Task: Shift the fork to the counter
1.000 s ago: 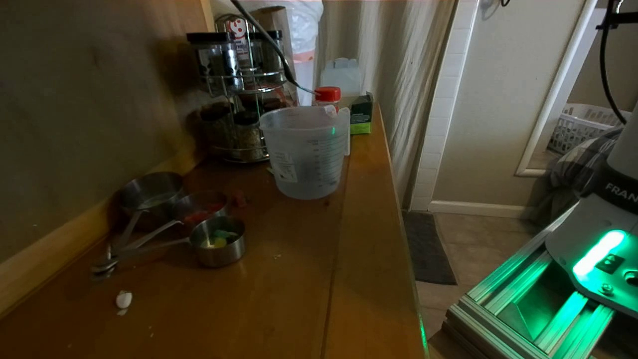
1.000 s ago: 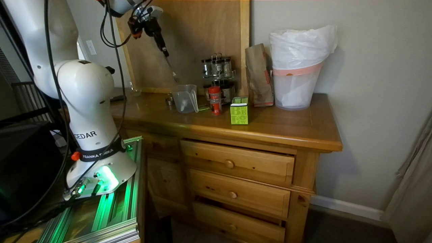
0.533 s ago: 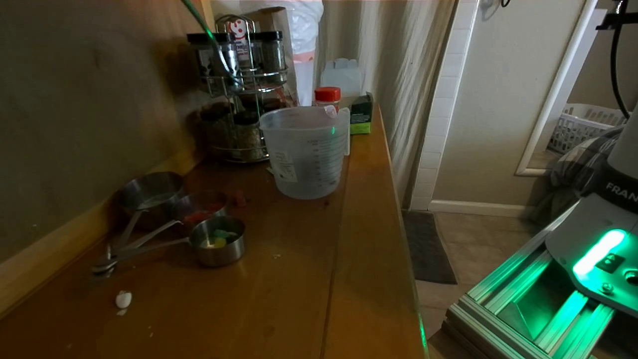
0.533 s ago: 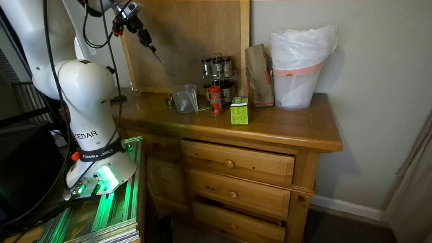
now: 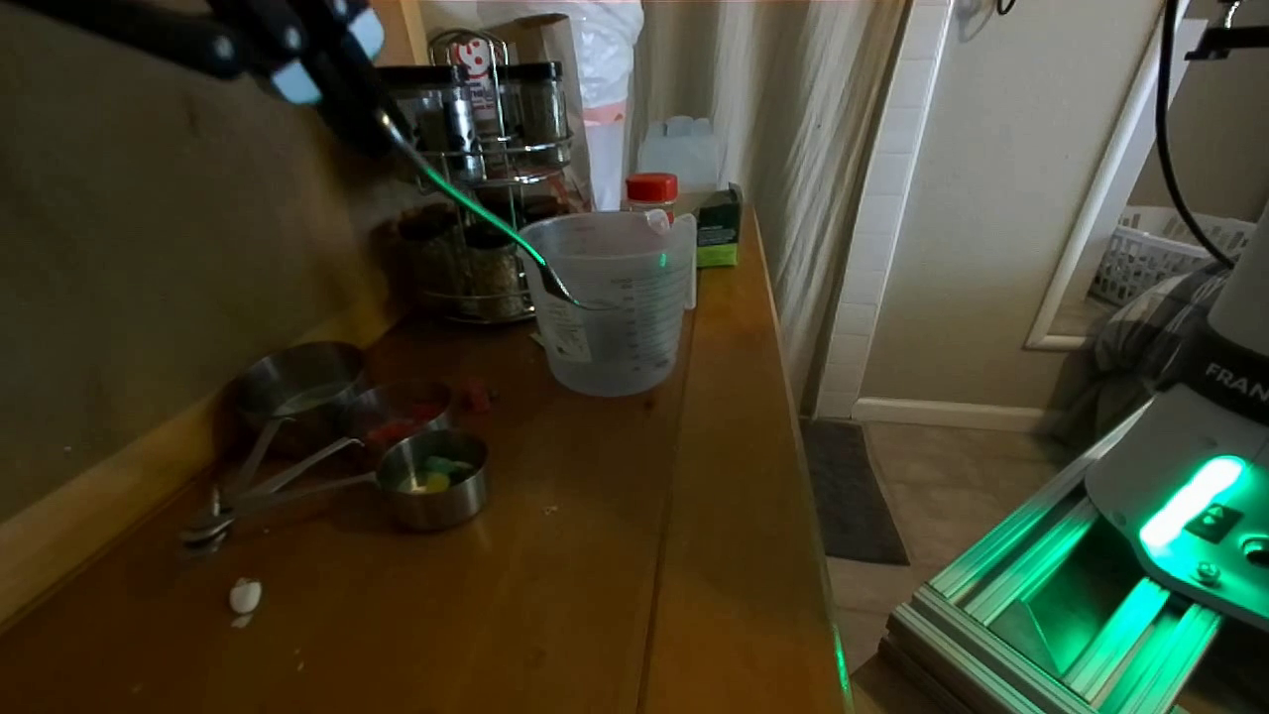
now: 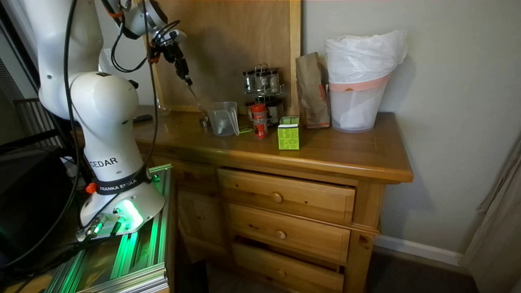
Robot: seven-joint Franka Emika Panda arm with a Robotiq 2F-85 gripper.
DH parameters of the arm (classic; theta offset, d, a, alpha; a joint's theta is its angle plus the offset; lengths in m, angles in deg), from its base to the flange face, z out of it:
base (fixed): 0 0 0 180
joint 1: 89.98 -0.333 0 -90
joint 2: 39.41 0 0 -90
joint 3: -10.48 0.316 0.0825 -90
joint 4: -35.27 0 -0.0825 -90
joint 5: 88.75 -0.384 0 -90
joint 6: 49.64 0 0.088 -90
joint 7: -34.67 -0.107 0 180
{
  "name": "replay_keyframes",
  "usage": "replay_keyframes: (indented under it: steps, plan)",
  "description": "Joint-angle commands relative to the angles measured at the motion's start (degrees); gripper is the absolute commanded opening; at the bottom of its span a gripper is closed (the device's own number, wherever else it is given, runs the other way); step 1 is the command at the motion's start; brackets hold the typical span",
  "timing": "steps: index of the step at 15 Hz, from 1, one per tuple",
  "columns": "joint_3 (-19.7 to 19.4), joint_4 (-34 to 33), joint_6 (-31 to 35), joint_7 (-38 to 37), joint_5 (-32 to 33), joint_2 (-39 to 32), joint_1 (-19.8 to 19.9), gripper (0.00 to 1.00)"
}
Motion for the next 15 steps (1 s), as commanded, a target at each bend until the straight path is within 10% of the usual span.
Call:
replay_keyframes:
  steps: [1,15]
  plan:
    - [-2.84,-5.58,-2.03,2.71,-6.14,-8.1,-0.83,0.02]
    - [-9.25,-8.59,-2.55,-0.04,-6.8,-16.53,-9.17,0.02]
